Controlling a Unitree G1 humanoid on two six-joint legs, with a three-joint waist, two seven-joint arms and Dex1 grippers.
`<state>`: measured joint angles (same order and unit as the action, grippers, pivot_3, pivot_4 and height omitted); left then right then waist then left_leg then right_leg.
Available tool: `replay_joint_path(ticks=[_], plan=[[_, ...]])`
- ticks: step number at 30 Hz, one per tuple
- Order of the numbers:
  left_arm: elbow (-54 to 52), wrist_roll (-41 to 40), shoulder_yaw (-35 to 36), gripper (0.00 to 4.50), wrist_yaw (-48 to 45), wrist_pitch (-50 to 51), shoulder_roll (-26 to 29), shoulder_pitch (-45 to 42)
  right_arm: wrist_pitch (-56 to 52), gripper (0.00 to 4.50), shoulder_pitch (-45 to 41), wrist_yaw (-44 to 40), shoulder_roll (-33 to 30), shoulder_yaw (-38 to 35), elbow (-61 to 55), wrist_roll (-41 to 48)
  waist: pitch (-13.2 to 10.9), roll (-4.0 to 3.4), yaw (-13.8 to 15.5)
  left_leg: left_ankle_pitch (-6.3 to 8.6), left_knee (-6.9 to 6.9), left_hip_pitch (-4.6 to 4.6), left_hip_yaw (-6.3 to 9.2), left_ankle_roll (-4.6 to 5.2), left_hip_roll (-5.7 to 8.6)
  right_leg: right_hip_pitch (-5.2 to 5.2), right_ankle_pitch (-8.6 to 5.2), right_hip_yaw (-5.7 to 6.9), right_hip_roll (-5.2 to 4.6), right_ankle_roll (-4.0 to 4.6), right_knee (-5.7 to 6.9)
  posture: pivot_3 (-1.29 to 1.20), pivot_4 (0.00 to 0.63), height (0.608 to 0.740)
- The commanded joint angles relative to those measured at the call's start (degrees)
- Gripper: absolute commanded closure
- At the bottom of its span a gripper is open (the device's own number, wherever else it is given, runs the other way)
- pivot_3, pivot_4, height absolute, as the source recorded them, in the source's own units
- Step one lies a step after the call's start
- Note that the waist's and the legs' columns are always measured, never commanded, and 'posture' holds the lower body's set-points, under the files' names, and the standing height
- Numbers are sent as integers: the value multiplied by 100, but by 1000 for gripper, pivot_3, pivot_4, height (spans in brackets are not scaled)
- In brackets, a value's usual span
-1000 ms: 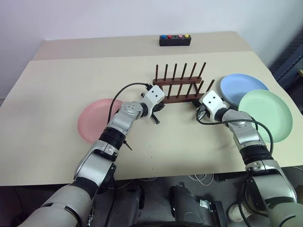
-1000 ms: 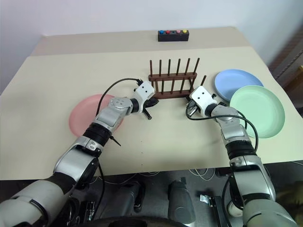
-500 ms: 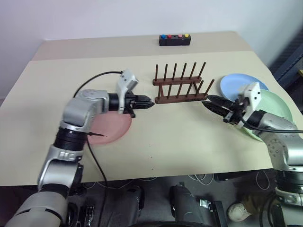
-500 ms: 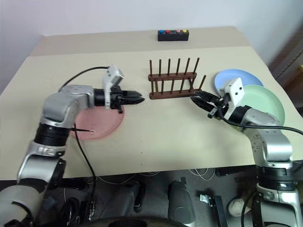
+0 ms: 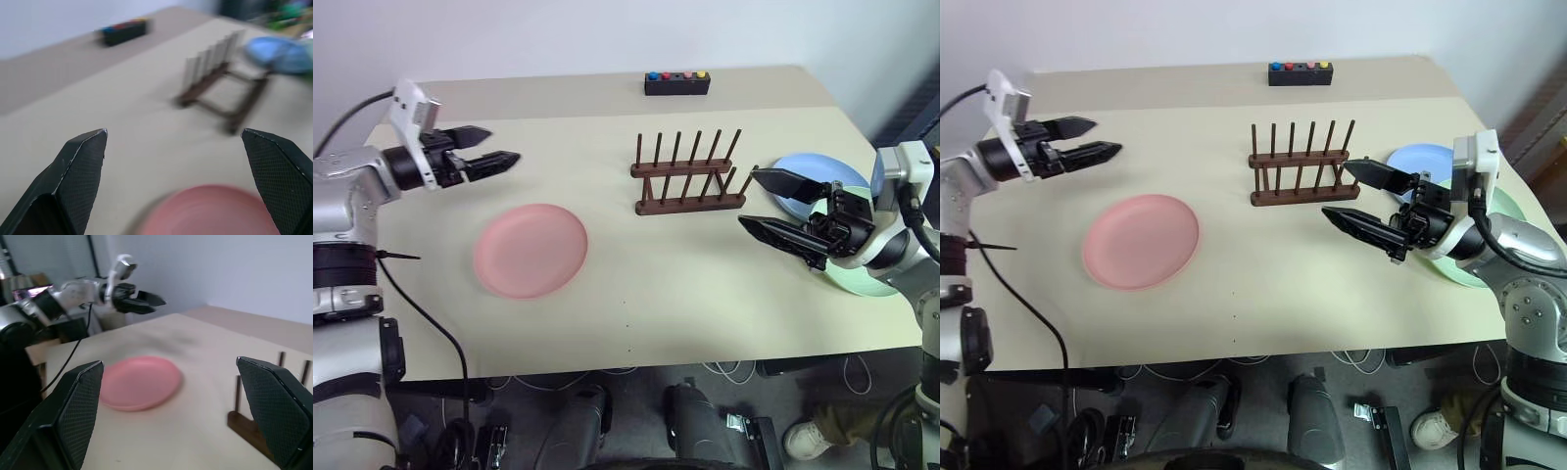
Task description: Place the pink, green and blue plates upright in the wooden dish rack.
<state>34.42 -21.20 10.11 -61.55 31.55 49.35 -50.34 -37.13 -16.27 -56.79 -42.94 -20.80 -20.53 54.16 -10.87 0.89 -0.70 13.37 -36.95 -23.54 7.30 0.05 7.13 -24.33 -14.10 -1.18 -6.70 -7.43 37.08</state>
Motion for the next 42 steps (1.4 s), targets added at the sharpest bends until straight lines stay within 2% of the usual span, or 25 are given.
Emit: replay_joint_path(ticks=[1,3,10,17,22,26,33,42], plan=[[183,7,293,30,189,262,380,55,235,61,85,-187,-130,99,-248,-184,-1,2,-8,0,1,0,0,0,0,-1,0,0,0,0,1,0,150,740],[147,34,224,30,298,894,568,188,307,61,133,-309,-170,251,-242,-324,-1,2,-7,0,0,-1,0,0,0,-1,0,0,0,-1,1,0,150,740],[298,275,-13,30,745,2149,843,257,562,61,20,-389,-139,564,-214,-632,-1,4,3,1,-1,-1,-1,1,1,0,0,1,0,-1,2,0,150,740],[-327,-26,213,30,1027,3287,483,774,684,61,-55,-378,-104,689,-152,-808,-1,4,-2,1,1,0,0,0,-1,-2,0,0,0,-1,4,0,150,740],[-697,-48,148,30,1280,3204,171,967,679,61,-11,-353,-104,688,-194,-849,-1,5,6,1,0,-1,0,0,0,0,0,-1,-4,-1,2,0,150,740],[-758,-94,89,30,1470,3524,1,818,705,61,39,-330,-77,706,-207,-910,-1,5,6,1,0,-1,0,-1,0,0,0,-1,-5,0,2,0,150,740],[-307,-68,-438,30,1296,4425,288,135,807,61,148,-221,32,746,-243,-996,-2,7,1,1,0,-1,0,-1,0,-2,0,0,-1,0,4,0,150,740],[77,99,-1849,30,738,4924,564,-513,877,61,264,-109,71,731,-279,-1014,-2,7,-3,1,0,-1,0,-1,1,-1,0,-1,0,-1,4,0,150,740]])
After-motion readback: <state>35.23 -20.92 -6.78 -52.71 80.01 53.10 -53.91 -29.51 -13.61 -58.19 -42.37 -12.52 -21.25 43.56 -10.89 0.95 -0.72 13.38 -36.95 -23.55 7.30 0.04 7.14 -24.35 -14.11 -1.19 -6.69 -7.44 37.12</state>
